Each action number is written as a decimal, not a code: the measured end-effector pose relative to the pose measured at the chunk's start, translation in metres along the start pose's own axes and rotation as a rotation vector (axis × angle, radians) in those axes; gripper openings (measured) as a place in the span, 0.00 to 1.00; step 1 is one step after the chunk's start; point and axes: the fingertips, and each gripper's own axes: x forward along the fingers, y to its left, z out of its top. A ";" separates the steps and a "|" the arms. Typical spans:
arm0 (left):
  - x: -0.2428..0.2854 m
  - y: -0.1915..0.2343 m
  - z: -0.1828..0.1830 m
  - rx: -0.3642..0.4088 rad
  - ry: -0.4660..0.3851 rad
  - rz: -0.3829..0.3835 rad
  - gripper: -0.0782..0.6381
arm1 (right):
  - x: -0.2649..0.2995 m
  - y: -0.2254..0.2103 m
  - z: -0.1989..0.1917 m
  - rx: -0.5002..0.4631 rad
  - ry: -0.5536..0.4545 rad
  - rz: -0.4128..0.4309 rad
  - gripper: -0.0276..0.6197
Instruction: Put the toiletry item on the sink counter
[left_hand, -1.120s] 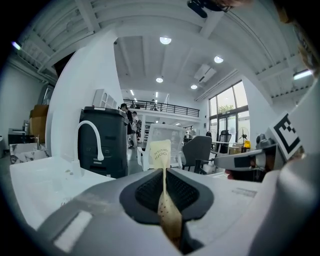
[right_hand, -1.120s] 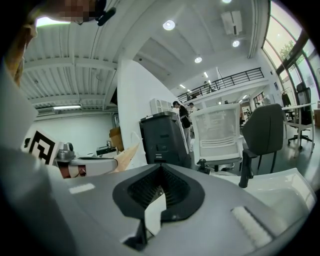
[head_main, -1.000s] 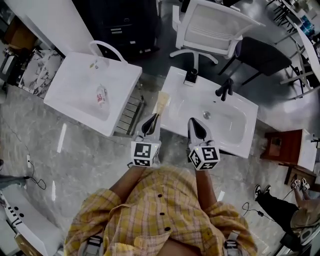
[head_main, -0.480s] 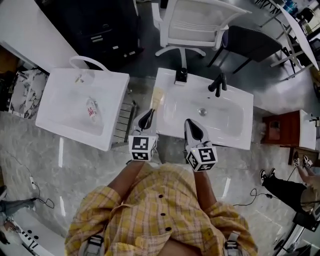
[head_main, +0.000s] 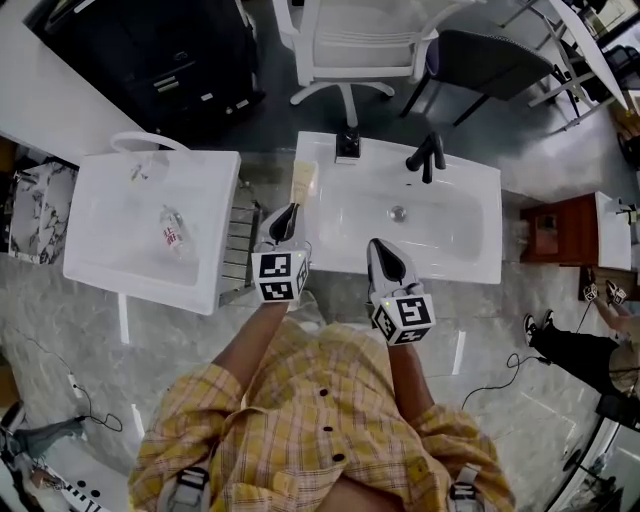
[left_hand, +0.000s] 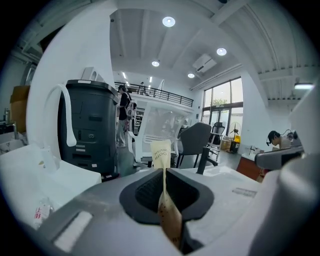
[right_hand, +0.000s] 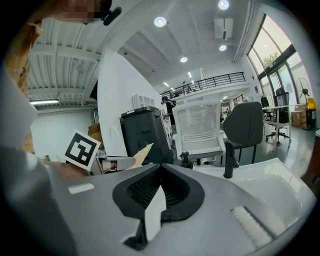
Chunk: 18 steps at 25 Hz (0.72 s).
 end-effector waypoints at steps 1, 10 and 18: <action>0.005 0.002 -0.002 -0.005 0.007 0.002 0.13 | 0.000 -0.002 -0.002 0.003 0.004 -0.005 0.04; 0.047 0.015 -0.020 -0.042 0.074 0.020 0.13 | 0.003 -0.012 -0.011 0.010 0.031 -0.038 0.04; 0.084 0.021 -0.053 -0.051 0.172 0.036 0.13 | 0.004 -0.022 -0.014 0.015 0.051 -0.065 0.04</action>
